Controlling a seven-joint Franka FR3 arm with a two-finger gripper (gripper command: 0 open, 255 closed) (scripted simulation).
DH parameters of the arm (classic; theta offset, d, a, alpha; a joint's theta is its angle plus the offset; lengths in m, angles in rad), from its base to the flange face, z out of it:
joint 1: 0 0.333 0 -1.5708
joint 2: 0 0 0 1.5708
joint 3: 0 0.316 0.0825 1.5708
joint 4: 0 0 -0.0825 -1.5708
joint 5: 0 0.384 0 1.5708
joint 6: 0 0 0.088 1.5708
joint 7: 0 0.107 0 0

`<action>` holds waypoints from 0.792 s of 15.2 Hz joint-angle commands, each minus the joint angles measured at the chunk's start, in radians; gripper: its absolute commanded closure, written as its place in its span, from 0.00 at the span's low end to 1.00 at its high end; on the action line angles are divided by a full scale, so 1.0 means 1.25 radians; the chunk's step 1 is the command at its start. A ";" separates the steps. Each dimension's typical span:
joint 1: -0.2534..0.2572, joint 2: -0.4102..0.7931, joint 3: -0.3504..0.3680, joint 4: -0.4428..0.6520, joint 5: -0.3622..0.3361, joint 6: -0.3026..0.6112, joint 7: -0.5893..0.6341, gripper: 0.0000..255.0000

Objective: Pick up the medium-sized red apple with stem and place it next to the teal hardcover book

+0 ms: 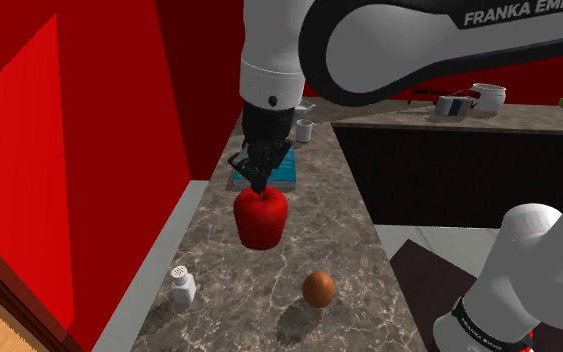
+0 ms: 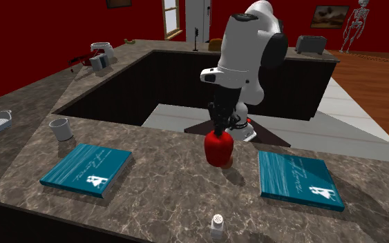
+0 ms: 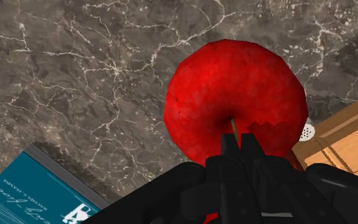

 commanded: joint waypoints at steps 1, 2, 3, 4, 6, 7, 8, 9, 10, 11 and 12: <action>0.013 0.007 0.027 0.003 -0.002 0.002 0.042 1.00; 0.020 0.011 0.041 0.006 -0.004 0.003 0.063 1.00; 0.027 0.016 0.055 0.009 -0.006 0.004 0.085 1.00; 0.033 0.023 0.068 0.014 -0.008 0.004 0.106 1.00; 0.046 0.038 0.097 0.025 -0.016 0.005 0.150 1.00; 0.052 0.048 0.112 0.032 -0.021 0.005 0.173 1.00; 0.059 0.058 0.126 0.040 -0.026 0.005 0.195 1.00; 0.065 0.070 0.141 0.049 -0.033 0.004 0.219 1.00; 0.072 0.082 0.156 0.059 -0.041 0.004 0.243 1.00; 0.078 0.096 0.170 0.070 -0.049 0.003 0.267 1.00; 0.086 0.111 0.184 0.082 -0.059 0.001 0.291 1.00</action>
